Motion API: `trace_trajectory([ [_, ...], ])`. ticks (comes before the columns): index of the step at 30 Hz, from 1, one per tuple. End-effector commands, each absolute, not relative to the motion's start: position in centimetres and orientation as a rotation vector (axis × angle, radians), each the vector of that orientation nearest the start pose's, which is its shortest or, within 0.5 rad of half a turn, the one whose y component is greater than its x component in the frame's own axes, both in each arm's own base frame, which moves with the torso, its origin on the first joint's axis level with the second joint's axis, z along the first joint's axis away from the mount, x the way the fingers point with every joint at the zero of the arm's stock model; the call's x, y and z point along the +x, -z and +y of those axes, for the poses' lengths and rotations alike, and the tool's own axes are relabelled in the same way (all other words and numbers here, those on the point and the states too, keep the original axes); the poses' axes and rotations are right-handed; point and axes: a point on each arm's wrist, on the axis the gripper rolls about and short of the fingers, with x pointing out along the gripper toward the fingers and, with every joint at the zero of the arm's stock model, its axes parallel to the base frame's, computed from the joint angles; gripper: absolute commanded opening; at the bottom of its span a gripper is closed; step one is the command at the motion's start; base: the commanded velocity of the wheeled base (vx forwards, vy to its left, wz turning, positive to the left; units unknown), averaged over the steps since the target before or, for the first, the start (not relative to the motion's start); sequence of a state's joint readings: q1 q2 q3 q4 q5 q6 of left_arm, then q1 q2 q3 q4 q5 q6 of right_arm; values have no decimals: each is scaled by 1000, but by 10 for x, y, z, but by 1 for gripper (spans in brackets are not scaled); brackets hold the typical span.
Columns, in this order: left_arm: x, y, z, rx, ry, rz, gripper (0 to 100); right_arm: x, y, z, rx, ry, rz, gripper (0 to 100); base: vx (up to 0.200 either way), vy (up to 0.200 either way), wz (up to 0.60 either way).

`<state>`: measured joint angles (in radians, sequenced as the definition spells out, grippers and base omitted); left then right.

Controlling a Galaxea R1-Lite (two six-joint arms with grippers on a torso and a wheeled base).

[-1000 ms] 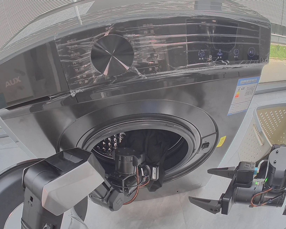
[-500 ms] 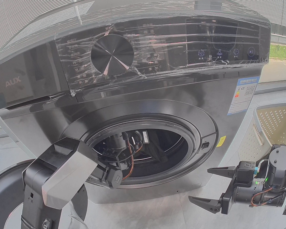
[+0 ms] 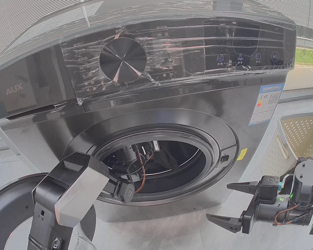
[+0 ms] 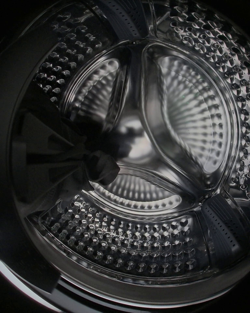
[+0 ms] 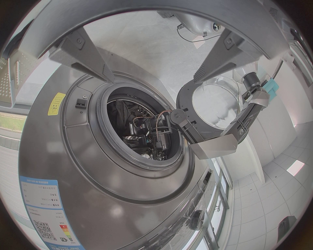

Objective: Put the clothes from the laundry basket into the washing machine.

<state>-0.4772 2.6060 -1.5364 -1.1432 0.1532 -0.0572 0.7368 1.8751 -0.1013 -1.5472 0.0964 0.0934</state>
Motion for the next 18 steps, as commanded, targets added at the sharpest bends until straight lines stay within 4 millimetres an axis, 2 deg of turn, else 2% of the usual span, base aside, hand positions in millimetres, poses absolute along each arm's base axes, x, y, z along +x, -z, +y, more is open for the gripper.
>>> trace_trajectory([
  [1,454,-38,-232,-76,327,-62,100,168,-77,155,15,-818,257,100,0,0,0],
  [5,452,-38,-233,-79,332,-61,100,167,-77,155,15,-818,259,100,0,0,0],
  [8,442,-34,-232,-68,338,-22,100,167,-78,155,15,-818,257,100,0,0,0],
  [12,409,-31,-241,-49,386,31,100,168,-79,152,16,-809,252,100,0,0,0],
  [18,336,-42,-251,-18,492,107,100,167,-82,151,20,-807,241,100,0,0,0],
])
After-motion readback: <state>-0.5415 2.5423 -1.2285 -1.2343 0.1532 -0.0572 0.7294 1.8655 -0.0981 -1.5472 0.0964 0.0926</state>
